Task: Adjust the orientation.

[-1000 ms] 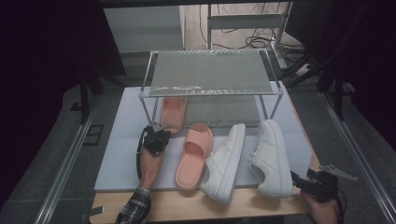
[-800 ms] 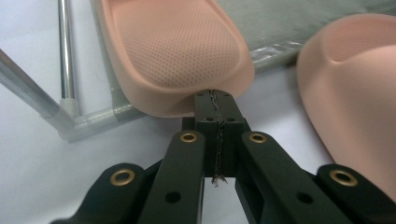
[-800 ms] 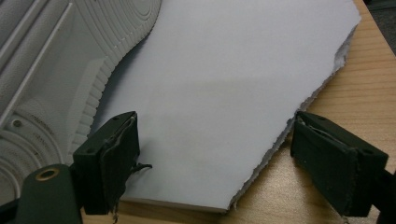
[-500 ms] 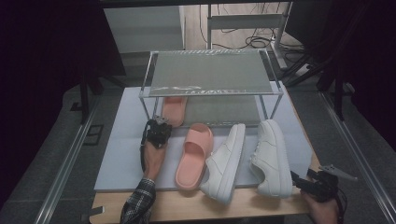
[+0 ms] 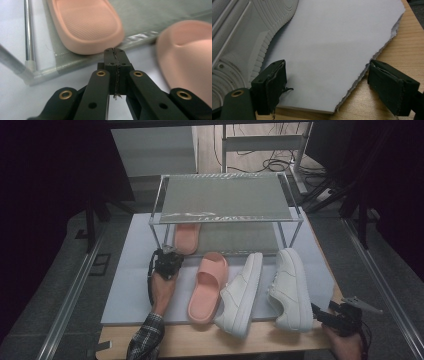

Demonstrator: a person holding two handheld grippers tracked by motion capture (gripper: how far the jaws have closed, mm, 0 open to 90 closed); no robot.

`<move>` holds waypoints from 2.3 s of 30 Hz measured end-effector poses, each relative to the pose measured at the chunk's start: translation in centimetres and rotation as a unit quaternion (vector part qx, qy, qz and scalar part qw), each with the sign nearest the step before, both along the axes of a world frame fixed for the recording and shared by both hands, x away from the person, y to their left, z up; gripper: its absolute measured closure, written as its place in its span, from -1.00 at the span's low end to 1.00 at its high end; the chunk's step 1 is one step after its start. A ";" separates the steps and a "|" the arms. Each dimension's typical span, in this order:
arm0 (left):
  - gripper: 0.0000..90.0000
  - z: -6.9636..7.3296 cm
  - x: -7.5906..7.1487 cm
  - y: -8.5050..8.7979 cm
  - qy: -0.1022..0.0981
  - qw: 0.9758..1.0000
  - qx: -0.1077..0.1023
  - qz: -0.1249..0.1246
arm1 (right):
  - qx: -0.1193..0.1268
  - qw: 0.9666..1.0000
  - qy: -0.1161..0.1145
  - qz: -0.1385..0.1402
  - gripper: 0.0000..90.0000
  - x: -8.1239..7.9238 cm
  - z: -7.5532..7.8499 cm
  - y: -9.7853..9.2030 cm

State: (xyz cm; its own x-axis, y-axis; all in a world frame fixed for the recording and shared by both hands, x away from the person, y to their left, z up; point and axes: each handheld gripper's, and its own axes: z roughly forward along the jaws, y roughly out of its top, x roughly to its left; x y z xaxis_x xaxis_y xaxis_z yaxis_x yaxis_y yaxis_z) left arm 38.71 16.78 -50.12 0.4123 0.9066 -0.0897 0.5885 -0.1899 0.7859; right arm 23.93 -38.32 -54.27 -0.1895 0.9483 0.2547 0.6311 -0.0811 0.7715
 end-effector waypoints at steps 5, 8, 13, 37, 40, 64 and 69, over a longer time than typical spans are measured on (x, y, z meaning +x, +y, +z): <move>0.99 0.3 -1.5 0.9 0.000 1.000 -0.018 -0.020 | 0.000 1.000 0.000 0.000 -0.64 0.0 0.0 0.0; 0.99 0.2 -2.5 1.3 0.002 0.999 -0.026 -0.037 | 0.000 1.000 0.000 0.000 -0.64 0.0 0.0 0.0; 0.99 0.5 -4.4 1.2 0.006 0.998 -0.018 -0.059 | 0.001 1.000 0.000 0.000 -0.64 0.0 0.0 0.0; 0.35 1.6 -7.0 -3.1 0.005 0.994 -0.008 -0.106 | 0.003 1.000 0.000 -0.001 -0.64 0.0 0.0 0.0; 0.34 1.5 -6.5 -3.9 0.006 0.995 0.007 -0.104 | 0.002 1.000 0.000 -0.001 -0.64 0.0 0.0 0.0; 0.77 2.3 -5.0 -4.6 0.020 0.996 0.018 -0.079 | 0.002 1.000 0.000 -0.001 -0.64 0.0 0.0 0.0; 0.78 3.0 -4.7 -4.6 0.015 0.997 0.021 -0.078 | 0.002 1.000 0.000 0.000 -0.64 0.0 0.0 0.0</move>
State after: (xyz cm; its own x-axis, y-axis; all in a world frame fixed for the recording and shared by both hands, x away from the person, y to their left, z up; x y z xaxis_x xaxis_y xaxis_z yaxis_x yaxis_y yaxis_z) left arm 34.02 12.19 -47.12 0.5466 0.8347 -0.0671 0.5723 -0.3138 0.7576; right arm 23.91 -38.32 -54.27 -0.1888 0.9473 0.2589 0.6306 -0.0852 0.7714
